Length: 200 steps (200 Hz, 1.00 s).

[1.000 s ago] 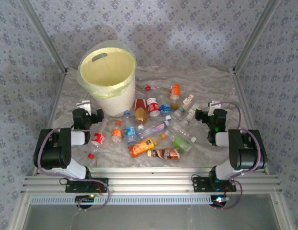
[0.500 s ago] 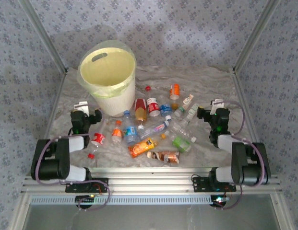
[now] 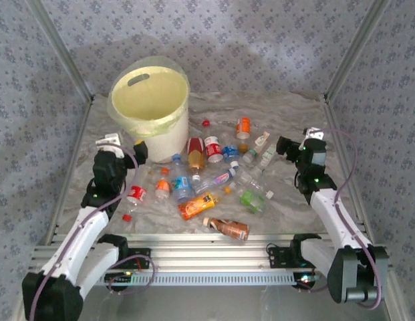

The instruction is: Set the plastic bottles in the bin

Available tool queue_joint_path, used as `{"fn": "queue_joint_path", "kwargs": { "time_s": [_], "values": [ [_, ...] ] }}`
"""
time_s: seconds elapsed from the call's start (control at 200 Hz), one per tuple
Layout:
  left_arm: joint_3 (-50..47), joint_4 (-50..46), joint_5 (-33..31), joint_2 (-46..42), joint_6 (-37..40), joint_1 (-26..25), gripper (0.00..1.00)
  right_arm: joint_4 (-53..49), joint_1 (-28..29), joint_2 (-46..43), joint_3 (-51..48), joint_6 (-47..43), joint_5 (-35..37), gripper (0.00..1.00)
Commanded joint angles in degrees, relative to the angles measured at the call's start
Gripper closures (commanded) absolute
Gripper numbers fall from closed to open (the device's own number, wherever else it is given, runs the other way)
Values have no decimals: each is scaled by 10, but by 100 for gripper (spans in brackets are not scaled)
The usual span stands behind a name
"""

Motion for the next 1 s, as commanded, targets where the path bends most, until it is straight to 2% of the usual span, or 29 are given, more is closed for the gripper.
{"fn": "queue_joint_path", "kwargs": {
  "time_s": [0.0,0.145,0.305,0.435,0.545,0.765,0.994],
  "values": [
    [41,-142,18,-19,-65,-48,0,-156,18,-3,35,88,49,0],
    [79,-191,65,-12,-73,-124,0,-202,22,29,62,118,-11,0],
    [145,-226,158,36,-44,-173,0,-224,32,60,76,174,-45,9],
    [187,-252,233,72,9,-183,0,-236,57,92,90,208,-72,13],
    [193,-271,251,80,44,-184,0,-237,86,112,94,234,-66,16],
    [184,-249,315,80,46,-186,0,-232,119,160,98,276,-64,23],
    [186,-240,343,91,50,-187,0,-198,131,211,101,305,-80,29]
  ]
}}
